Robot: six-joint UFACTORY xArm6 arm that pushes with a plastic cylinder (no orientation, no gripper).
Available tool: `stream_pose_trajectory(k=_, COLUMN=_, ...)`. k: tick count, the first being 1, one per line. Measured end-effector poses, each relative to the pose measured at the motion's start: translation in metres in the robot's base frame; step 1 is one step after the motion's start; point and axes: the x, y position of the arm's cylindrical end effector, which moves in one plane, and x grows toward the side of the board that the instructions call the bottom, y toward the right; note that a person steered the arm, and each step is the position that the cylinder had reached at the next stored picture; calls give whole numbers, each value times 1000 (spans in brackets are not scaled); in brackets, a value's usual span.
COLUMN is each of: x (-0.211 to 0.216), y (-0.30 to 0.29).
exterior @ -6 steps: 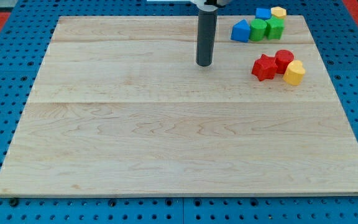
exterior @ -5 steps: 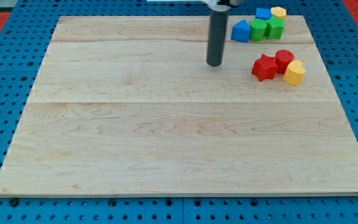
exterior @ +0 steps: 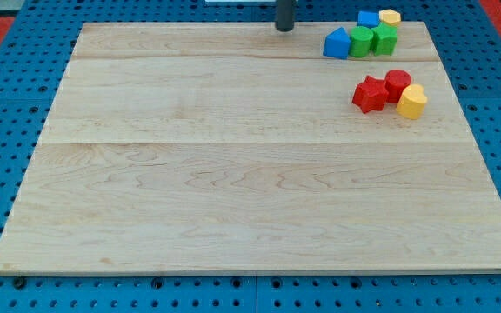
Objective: Nudge the red star down a bit
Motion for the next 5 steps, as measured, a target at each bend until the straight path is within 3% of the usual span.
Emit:
stream_pose_trajectory(k=1, x=0, y=10)
stream_pose_trajectory(k=2, x=45, y=-22)
stream_pose_trajectory(k=3, x=99, y=-15)
stream_pose_trajectory(k=4, x=128, y=51)
stream_pose_trajectory(k=5, x=120, y=154)
